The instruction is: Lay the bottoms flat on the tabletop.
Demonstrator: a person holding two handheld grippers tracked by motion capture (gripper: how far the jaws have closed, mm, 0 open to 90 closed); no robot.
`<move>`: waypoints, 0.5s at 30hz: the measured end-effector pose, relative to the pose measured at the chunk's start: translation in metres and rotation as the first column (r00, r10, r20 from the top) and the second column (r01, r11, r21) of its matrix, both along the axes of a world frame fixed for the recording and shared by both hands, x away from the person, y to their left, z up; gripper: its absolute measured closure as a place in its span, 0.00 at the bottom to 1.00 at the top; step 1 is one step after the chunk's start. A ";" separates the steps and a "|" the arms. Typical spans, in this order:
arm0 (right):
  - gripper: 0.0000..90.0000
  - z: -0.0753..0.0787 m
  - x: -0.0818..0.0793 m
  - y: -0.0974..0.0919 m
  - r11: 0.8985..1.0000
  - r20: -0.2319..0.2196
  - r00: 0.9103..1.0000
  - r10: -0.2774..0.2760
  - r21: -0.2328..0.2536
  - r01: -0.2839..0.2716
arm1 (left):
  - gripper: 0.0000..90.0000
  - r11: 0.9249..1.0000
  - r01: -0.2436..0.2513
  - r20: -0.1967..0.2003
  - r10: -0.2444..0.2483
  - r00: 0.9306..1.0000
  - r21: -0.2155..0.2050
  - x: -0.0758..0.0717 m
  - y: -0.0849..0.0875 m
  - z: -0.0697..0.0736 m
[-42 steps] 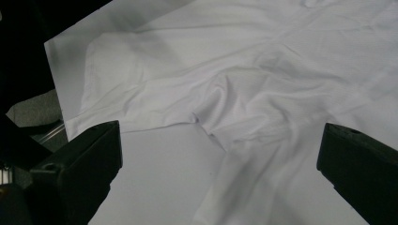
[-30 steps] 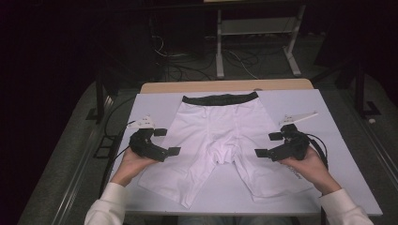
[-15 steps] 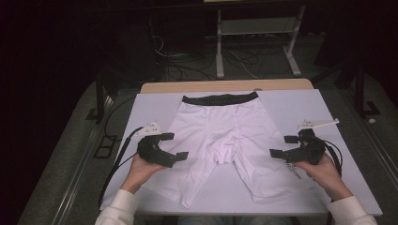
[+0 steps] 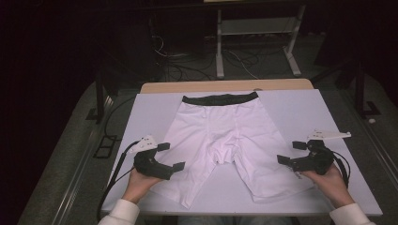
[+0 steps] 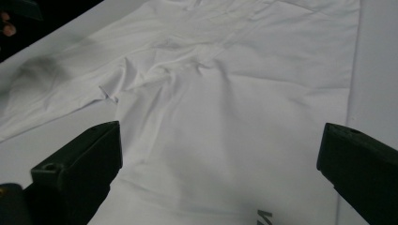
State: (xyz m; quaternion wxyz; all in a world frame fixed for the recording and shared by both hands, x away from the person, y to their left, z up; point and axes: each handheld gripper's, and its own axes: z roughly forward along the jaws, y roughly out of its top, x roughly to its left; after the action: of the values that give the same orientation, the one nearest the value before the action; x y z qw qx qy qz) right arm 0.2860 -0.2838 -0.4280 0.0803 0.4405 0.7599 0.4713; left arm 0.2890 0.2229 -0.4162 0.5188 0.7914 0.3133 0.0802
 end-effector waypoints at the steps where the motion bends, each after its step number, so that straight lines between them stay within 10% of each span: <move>1: 0.00 -0.002 -0.002 -0.001 1.000 0.007 1.000 -0.003 -0.005 0.003 | 0.00 1.000 -0.020 0.007 0.020 1.000 -0.012 -0.002 0.002 -0.003; 15: 0.00 -0.010 -0.025 -0.025 0.998 0.067 0.996 -0.061 -0.018 0.062 | 0.00 0.996 -0.079 0.033 0.078 0.996 0.028 -0.002 0.022 -0.009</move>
State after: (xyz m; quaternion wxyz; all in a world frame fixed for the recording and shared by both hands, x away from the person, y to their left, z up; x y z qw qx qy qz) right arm 0.2608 -0.3085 -0.4384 0.1246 0.4467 0.7477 0.4752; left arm 0.2866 0.2445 -0.4251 0.5086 0.7845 0.3347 0.1179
